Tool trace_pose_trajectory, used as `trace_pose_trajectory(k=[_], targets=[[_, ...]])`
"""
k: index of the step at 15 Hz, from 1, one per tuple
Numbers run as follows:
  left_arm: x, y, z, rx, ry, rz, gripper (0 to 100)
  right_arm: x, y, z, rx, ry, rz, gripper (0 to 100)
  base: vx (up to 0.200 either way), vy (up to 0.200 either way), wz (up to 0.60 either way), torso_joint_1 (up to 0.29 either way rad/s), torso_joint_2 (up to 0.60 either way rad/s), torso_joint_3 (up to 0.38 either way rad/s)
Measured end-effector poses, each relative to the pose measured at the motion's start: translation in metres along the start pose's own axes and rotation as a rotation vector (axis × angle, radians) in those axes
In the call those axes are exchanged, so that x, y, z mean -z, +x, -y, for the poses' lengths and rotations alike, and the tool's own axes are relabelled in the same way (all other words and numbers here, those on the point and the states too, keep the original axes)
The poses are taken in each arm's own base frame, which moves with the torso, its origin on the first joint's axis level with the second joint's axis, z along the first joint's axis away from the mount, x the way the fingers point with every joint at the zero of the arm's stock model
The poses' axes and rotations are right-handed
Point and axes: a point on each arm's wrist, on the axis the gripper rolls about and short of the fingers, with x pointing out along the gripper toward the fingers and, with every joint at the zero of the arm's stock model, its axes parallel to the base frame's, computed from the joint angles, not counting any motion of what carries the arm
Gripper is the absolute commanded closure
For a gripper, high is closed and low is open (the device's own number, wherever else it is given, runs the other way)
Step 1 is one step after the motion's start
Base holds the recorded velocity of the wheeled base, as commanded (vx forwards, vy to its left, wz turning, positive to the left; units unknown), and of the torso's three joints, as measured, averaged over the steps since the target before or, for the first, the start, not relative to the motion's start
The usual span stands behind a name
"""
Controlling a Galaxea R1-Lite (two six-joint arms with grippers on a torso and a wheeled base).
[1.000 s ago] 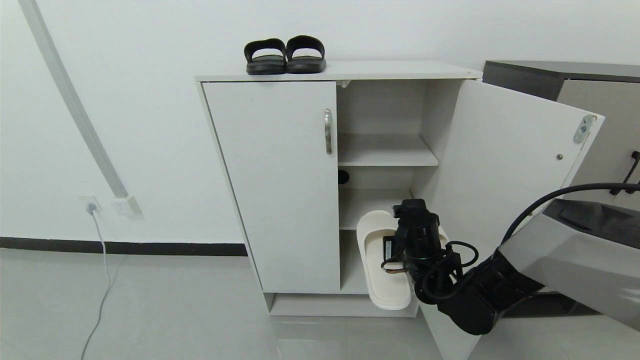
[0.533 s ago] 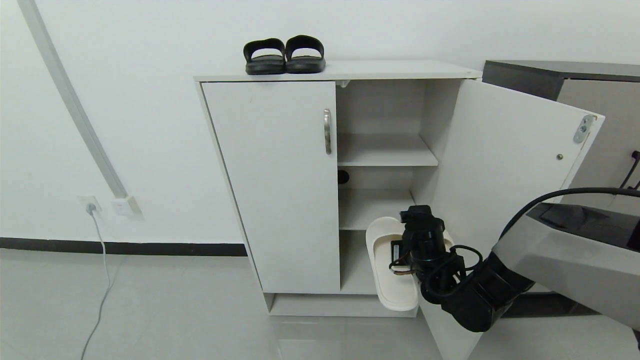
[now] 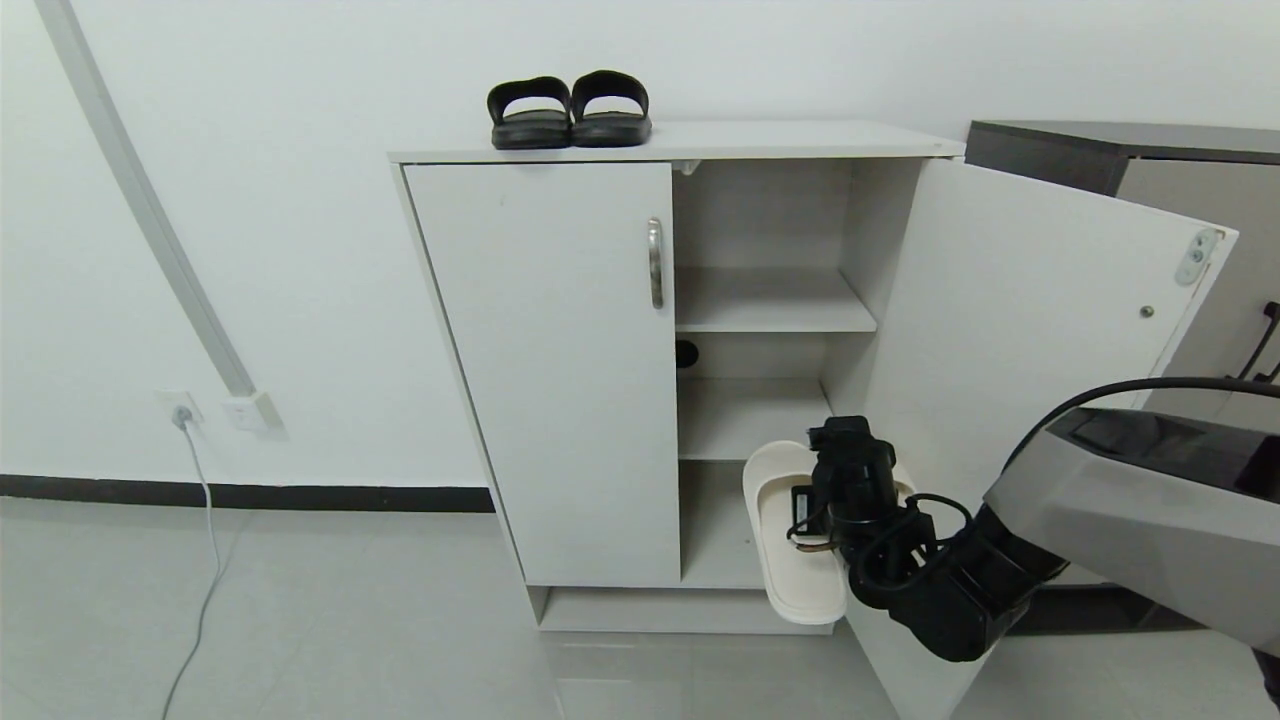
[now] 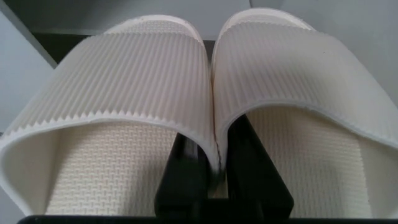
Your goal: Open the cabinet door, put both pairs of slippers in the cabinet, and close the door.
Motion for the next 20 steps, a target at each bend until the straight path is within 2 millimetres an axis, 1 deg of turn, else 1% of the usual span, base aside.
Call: trace_pose_trajectory(k=[4,7,10,12,15,18,20], targets=[[0.0,0.0,0.0,0.0,0.0,0.0,100,0.002,0.0,0.001,0.004,-0.003,-0.005,100,0.0,0.0,0.0,0.0,0.0,0.0],[0.0,0.0,0.0,0.001,0.001,0.0,100,0.003,-0.002,-0.002,-0.006,-0.007,-0.006,100,0.0,0.0,0.0,0.0,0.0,0.0],[0.0,0.0,0.0,0.0,0.001,0.0,100,0.003,-0.014,-0.02,-0.07,0.008,0.029,100,0.0,0.0,0.0,0.0,0.0,0.0],[0.0,0.0,0.0,-0.001,0.001,-0.001,100,0.007,-0.02,-0.033,-0.125,0.0,0.029,100,0.0,0.0,0.0,0.0,0.0,0.0],[0.0,0.0,0.0,0.0,0.003,-0.001,100,0.009,-0.008,-0.049,-0.145,0.013,0.051,100,0.0,0.0,0.0,0.0,0.0,0.0],[0.0,0.0,0.0,-0.001,0.002,-0.001,100,0.014,0.002,-0.056,-0.145,0.016,0.054,100,0.0,0.0,0.0,0.0,0.0,0.0],[0.0,0.0,0.0,-0.001,0.004,-0.001,100,0.017,0.005,-0.056,-0.14,0.013,0.05,100,0.0,0.0,0.0,0.0,0.0,0.0]])
